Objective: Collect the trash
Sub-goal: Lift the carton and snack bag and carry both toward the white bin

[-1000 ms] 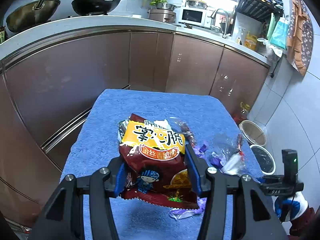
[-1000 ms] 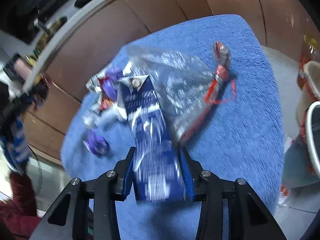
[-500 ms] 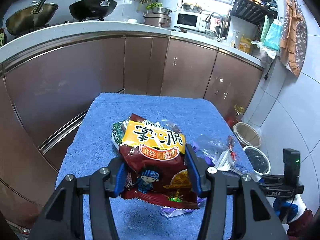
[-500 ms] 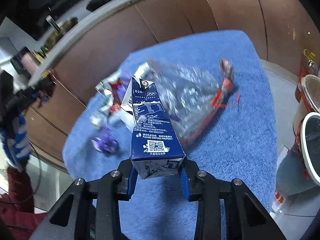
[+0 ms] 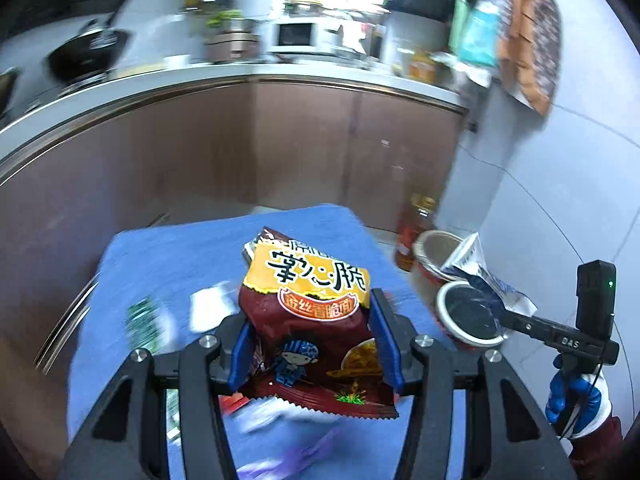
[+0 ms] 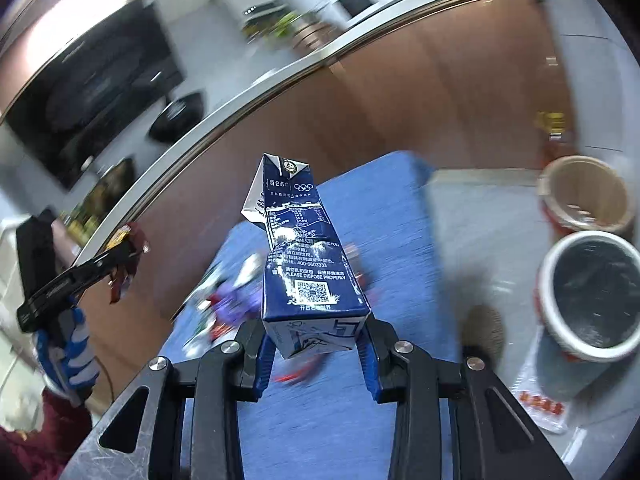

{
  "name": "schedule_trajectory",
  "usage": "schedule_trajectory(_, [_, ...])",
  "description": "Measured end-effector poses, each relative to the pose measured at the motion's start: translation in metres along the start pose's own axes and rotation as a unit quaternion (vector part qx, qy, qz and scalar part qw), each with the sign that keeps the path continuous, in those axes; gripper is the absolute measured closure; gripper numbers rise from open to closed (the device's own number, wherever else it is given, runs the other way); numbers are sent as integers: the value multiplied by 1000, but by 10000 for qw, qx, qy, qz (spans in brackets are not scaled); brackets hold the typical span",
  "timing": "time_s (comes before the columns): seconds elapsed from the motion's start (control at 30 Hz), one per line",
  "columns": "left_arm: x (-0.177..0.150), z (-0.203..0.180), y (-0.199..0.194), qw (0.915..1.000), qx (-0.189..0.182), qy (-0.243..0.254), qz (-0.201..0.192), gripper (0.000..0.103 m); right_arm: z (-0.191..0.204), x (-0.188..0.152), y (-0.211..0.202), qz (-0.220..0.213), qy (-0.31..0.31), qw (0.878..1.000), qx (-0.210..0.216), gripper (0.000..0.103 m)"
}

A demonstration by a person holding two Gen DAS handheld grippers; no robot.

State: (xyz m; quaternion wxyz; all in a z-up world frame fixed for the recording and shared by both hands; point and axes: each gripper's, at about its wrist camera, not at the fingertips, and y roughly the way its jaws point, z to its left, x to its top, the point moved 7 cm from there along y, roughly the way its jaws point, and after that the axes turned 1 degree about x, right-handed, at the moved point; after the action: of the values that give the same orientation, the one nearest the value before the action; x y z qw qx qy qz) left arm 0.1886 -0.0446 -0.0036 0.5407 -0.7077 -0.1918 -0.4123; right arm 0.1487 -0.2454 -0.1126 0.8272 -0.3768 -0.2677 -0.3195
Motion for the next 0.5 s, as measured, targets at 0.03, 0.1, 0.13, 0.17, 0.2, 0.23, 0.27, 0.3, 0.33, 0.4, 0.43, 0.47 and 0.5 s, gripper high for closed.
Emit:
schedule_trajectory(0.03, [8, -19, 13, 9998, -152, 98, 47, 53, -14, 3, -6, -112, 90, 9997, -192, 70])
schedule_trajectory(0.1, [20, -53, 37, 9986, -447, 234, 151, 53, -41, 6, -15, -289, 297, 9979, -505, 69])
schedule_trajectory(0.13, [26, -75, 53, 9973, -606, 353, 220, 53, -61, 7, -21, -405, 457, 9953, -752, 70])
schedule_trajectory(0.17, [31, -89, 65, 9962, -694, 441, 270, 53, -76, 7, -26, -469, 536, 9929, -956, 70])
schedule_trajectory(0.2, [36, -112, 81, 9943, -837, 559, 348, 53, -94, 6, -29, -519, 629, 9891, -1227, 69])
schedule_trajectory(0.23, [40, -136, 98, 9917, -1006, 665, 444, 53, -111, 5, -31, -542, 730, 9856, -1425, 69])
schedule_trajectory(0.27, [42, -152, 109, 9898, -1114, 734, 507, 53, -125, 4, -32, -557, 828, 9824, -1582, 69])
schedule_trajectory(0.3, [44, -176, 126, 9868, -1248, 842, 601, 53, -143, 2, -31, -557, 928, 9775, -1812, 69])
schedule_trajectory(0.33, [44, -200, 143, 9835, -1369, 952, 705, 53, -160, -1, -32, -532, 995, 9726, -2033, 69])
schedule_trajectory(0.4, [41, -237, 171, 9773, -1565, 1110, 895, 53, -191, -4, -30, -492, 1169, 9634, -2364, 69])
schedule_trajectory(0.43, [38, -258, 189, 9737, -1653, 1201, 1013, 53, -203, -5, -29, -473, 1235, 9600, -2466, 69])
schedule_trajectory(0.47, [36, -272, 200, 9711, -1707, 1261, 1096, 53, -221, -8, -27, -439, 1350, 9540, -2641, 69])
schedule_trajectory(0.5, [31, -290, 216, 9675, -1775, 1326, 1221, 52, -235, -8, -24, -414, 1414, 9496, -2765, 69])
